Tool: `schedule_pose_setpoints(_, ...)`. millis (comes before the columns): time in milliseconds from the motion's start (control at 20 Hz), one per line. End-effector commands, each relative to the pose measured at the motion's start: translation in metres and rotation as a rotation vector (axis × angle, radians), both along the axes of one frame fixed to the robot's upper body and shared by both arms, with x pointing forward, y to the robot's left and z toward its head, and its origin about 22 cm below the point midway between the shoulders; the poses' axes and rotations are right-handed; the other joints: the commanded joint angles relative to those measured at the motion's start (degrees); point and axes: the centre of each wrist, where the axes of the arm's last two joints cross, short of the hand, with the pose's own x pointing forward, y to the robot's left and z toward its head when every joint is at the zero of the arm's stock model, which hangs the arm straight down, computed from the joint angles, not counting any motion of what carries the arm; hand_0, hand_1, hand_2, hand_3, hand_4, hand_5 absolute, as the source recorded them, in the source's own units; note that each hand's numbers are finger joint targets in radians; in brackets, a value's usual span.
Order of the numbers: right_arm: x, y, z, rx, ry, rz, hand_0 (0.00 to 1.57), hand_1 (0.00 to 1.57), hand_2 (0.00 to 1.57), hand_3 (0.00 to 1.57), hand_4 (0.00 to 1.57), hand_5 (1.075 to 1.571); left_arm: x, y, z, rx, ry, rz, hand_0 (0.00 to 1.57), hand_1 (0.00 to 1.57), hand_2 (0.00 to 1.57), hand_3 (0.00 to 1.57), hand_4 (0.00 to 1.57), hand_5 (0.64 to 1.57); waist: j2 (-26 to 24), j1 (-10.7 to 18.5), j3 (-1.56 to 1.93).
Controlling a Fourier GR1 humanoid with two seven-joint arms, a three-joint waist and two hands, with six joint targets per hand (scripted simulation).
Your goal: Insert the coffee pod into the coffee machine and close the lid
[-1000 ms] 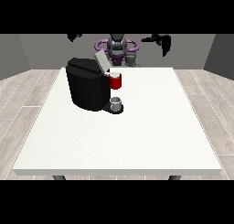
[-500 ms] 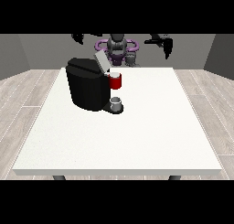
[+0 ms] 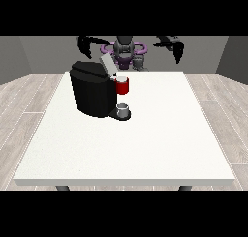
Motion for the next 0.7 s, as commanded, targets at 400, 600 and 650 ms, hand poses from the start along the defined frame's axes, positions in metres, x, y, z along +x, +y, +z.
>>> schedule_pose_setpoints(400, 0.025, 0.015, -0.006, -0.036, 0.014, 0.047, 0.00, 0.00, 0.00, 0.00, 0.00, 1.571, -0.015, 0.023, 0.033, 0.031, -0.057, 0.030, 0.00, 0.00, 0.00, 0.00, 0.00, 1.571, 4.24, -1.09, 0.00)
schedule_pose_setpoints(600, 0.039, 0.027, 0.019, -0.058, -0.035, 0.071, 0.00, 0.00, 0.00, 0.00, 0.00, 1.571, -0.030, 0.002, 0.005, 0.026, -0.086, 0.079, 0.00, 0.00, 0.00, 0.00, 0.00, 1.571, 5.98, -2.45, -0.02)
schedule_pose_setpoints(650, 0.039, 0.043, 0.014, -0.059, -0.063, 0.093, 0.00, 0.00, 0.00, 0.00, 0.00, 1.571, -0.017, 0.009, 0.025, 0.017, -0.096, 0.078, 0.00, 0.00, 0.00, 0.00, 0.00, 1.571, 6.54, -2.72, -0.01)
